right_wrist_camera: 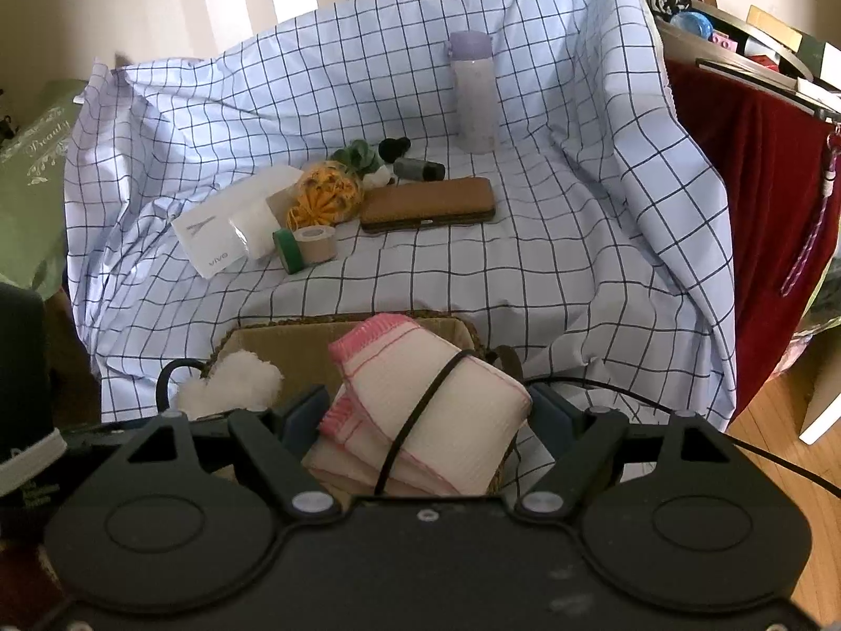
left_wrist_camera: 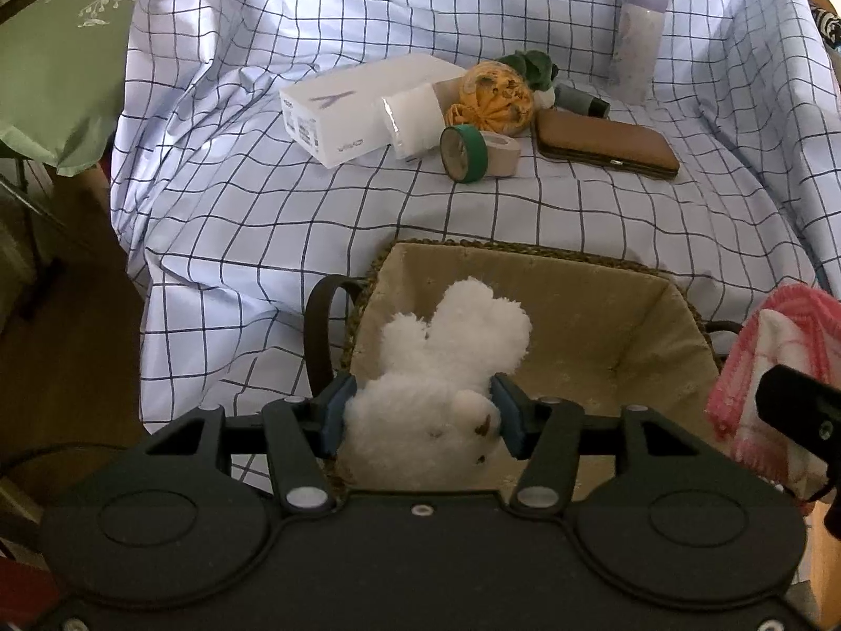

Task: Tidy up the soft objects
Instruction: 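Lower the bunny and towel into the basket and open both tools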

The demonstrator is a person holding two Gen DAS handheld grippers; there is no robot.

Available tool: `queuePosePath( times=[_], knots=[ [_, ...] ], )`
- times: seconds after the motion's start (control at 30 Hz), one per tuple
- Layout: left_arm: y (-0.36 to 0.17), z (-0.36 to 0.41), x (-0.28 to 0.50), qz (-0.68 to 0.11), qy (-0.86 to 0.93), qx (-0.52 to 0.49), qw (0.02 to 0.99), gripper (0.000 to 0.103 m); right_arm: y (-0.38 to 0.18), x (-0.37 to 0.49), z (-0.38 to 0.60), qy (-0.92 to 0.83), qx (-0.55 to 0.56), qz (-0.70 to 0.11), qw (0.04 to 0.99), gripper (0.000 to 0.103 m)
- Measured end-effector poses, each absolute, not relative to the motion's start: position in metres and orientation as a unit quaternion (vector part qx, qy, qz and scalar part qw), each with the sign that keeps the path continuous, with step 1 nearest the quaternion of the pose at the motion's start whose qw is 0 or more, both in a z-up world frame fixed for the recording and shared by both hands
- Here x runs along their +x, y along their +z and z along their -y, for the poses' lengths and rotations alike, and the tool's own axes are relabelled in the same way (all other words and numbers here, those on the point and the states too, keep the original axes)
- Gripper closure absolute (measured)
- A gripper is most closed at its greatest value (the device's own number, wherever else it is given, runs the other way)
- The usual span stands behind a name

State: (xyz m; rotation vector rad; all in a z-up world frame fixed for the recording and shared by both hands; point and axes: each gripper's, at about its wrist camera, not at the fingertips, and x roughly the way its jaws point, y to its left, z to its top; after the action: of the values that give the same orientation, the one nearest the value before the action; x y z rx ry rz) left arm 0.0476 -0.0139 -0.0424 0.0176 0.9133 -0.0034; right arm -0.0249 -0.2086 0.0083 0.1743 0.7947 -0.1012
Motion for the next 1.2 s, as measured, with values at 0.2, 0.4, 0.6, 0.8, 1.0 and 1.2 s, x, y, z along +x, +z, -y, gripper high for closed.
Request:
queuePosePath(
  times=[0.2,0.4,0.6,0.8,1.0,1.2],
  knots=[
    [-0.045,0.011,0.049,-0.445,0.001,0.007,0.895,0.047,0.008,-0.024,0.209,-0.049,0.084,-0.387,0.917,0.021],
    [-0.045,0.006,0.051,-0.447,0.005,0.001,0.895,0.034,0.008,-0.021,0.206,-0.045,0.081,-0.391,0.916,0.021],
    [-0.043,0.004,0.050,-0.444,0.007,-0.003,0.896,0.034,0.008,-0.018,0.204,-0.041,0.076,-0.395,0.915,0.021],
    [-0.039,0.003,0.048,-0.438,0.010,-0.001,0.899,0.027,0.007,-0.015,0.205,-0.040,0.076,-0.401,0.912,0.020],
    [-0.038,0.004,0.048,-0.436,0.009,0.001,0.900,0.027,0.007,-0.013,0.202,-0.031,0.070,-0.401,0.913,0.018],
    [-0.039,0.002,0.048,-0.438,0.007,-0.001,0.899,0.027,0.009,-0.014,0.202,-0.035,0.067,-0.398,0.914,0.017]
  ],
)
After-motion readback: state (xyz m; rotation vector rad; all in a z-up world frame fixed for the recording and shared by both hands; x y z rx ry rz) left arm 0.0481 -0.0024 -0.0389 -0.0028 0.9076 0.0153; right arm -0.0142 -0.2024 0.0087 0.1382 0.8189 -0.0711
